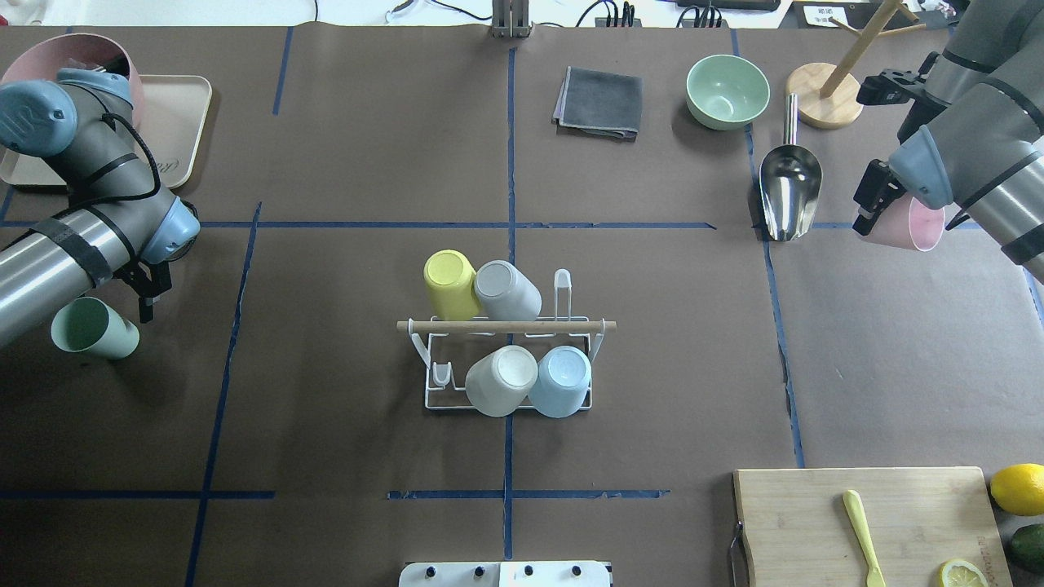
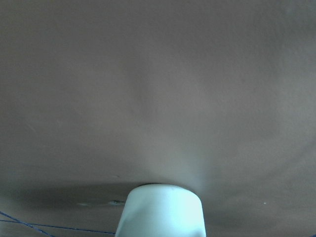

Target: Place cup on cup holder

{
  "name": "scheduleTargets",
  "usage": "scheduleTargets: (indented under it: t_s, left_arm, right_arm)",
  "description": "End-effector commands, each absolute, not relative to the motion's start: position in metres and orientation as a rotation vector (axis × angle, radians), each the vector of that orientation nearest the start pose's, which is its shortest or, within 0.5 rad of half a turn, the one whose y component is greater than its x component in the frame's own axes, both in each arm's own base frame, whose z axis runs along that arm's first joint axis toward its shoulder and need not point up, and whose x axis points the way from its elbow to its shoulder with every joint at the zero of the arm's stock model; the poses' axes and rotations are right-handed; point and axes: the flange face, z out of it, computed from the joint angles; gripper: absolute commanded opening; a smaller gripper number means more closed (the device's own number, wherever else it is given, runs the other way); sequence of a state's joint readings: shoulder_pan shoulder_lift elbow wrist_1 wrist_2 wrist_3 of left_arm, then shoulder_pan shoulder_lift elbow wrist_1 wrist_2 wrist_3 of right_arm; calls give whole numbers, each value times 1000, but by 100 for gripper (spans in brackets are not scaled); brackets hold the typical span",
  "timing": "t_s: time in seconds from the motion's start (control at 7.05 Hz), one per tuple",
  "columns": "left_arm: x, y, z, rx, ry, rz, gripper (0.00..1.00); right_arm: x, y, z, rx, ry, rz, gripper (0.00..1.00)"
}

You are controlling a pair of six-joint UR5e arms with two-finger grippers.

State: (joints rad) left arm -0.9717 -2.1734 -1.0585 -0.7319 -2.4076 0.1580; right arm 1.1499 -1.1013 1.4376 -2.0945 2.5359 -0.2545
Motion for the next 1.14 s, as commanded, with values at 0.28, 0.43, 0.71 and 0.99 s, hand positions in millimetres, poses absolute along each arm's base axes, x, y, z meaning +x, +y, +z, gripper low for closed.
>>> scheduleTargets:
  t_s: [0.28,0.43,0.71,0.99]
  left_arm:
    - [328,-559,615,-902,603,375,100]
    - [328,-557,617,-905,601,375,100]
    - [325,-553,617,-935,589,359,100]
    - [322,-550,615,-966,579,339,60]
  right_arm:
    - [-222,-616,406,96,-1015,-768,0]
    - [-219,-620,398,196,-1027,-809,0]
    - [-222,-622,382,280,-1072,-855,0]
    - [-226,-621,368,437,-1091,-988,0]
